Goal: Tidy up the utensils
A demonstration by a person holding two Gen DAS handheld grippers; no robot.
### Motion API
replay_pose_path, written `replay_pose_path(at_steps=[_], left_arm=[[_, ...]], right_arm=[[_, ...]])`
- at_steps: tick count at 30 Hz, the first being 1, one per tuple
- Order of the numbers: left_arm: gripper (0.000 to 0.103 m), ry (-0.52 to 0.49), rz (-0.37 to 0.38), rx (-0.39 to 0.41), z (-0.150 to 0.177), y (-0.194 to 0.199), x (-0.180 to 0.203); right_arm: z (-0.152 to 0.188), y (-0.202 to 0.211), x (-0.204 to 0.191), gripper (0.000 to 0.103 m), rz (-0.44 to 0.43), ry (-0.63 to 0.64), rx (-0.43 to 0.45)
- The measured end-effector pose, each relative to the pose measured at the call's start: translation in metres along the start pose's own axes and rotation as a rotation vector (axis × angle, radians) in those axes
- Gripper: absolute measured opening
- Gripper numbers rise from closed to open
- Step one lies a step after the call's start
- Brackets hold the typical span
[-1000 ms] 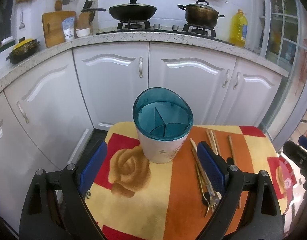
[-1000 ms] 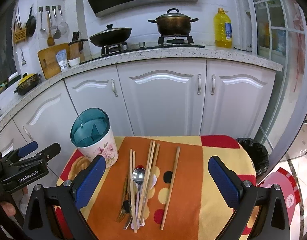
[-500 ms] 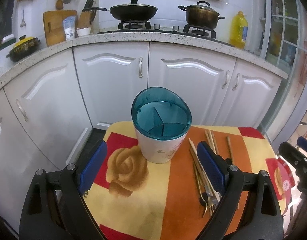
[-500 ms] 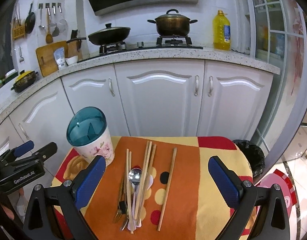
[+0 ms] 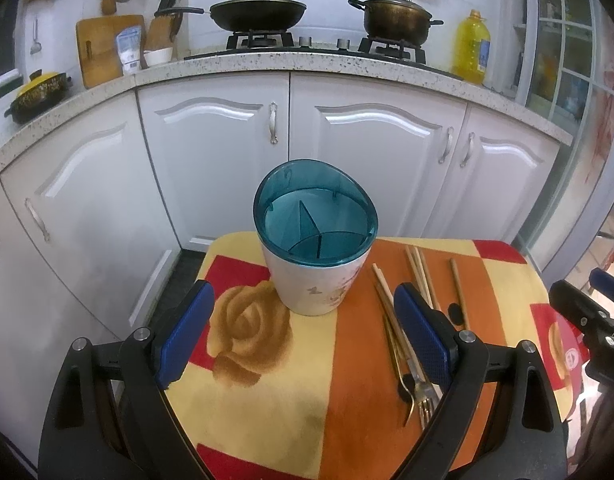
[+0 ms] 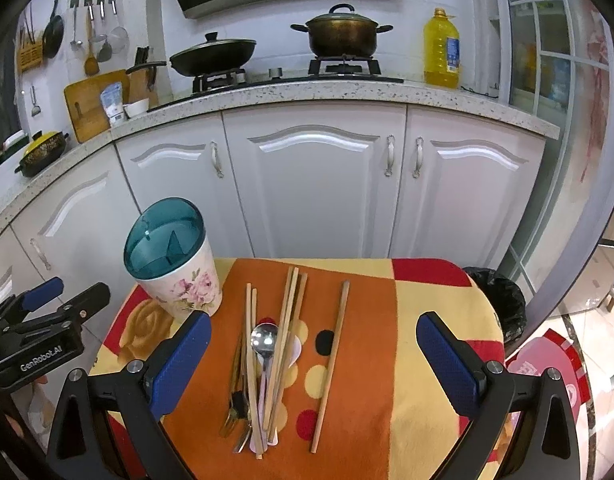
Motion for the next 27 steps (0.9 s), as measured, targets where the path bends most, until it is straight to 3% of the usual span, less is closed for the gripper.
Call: replay_pose_path(at_steps=[27], left_arm=[[0.092,0.011,-0.018,-0.021,0.0015,-0.0036,-0.0024]], right_arm=[[0.0016,-0.0057,-0.0039,0.101,-0.033,0.017,-0.032]])
Point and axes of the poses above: each gripper's, at about its wrist camera, not at the fingertips, and y roughly against the way its jaws point, x to its right, z to its underside, the point moved 1 cm from there along -y, roughly the way its jaws point, and after that the axes turned 8 degrees about -z, right-handed, at the moved point
